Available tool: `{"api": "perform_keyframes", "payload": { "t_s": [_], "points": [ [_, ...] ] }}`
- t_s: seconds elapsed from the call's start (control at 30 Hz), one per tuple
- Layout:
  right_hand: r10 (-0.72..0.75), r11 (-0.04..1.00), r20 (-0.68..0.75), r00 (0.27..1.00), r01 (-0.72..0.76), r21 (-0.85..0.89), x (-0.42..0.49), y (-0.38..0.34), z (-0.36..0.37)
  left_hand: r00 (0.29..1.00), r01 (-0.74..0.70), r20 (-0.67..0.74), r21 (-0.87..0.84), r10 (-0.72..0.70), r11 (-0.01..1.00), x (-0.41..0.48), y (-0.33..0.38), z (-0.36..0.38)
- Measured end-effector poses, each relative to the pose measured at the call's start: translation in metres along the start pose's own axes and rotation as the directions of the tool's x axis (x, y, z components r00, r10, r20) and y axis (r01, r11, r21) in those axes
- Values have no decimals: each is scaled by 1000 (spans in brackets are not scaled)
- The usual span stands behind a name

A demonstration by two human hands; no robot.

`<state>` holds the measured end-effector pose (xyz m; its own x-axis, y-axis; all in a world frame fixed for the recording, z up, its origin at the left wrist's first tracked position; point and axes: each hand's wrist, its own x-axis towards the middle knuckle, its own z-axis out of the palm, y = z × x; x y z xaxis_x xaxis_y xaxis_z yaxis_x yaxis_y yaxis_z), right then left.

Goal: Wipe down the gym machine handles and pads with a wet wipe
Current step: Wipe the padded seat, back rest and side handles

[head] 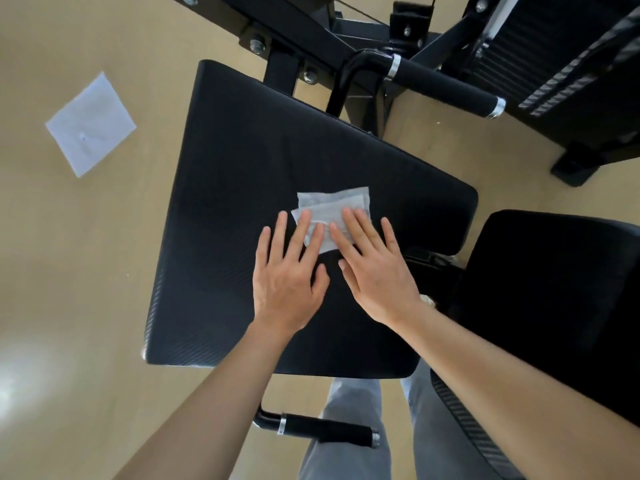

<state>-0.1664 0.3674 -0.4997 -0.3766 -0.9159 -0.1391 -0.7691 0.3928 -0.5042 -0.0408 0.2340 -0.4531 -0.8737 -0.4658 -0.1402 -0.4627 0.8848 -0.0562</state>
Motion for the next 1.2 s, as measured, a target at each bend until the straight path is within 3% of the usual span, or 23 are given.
{"api": "perform_keyframes", "payload": {
  "t_s": [0.17, 0.57, 0.97, 1.2],
  "points": [
    [-11, 999, 5, 1000, 11, -34, -2, 7, 0, 999, 30, 21, 12, -31, 999, -7, 6, 2],
    [-31, 999, -25, 999, 31, -10, 148, -3, -52, 967, 250, -71, 73, -245, 965, 103, -39, -23],
    [-189, 982, 24, 982, 188, 14, 38, -13, -9, 979, 203, 5, 127, -205, 971, -6, -22, -14],
    [-232, 973, 3, 973, 232, -4, 82, -12, -22, 962, 274, -31, 134, -272, 952, 23, -40, -20]
  ]
}}
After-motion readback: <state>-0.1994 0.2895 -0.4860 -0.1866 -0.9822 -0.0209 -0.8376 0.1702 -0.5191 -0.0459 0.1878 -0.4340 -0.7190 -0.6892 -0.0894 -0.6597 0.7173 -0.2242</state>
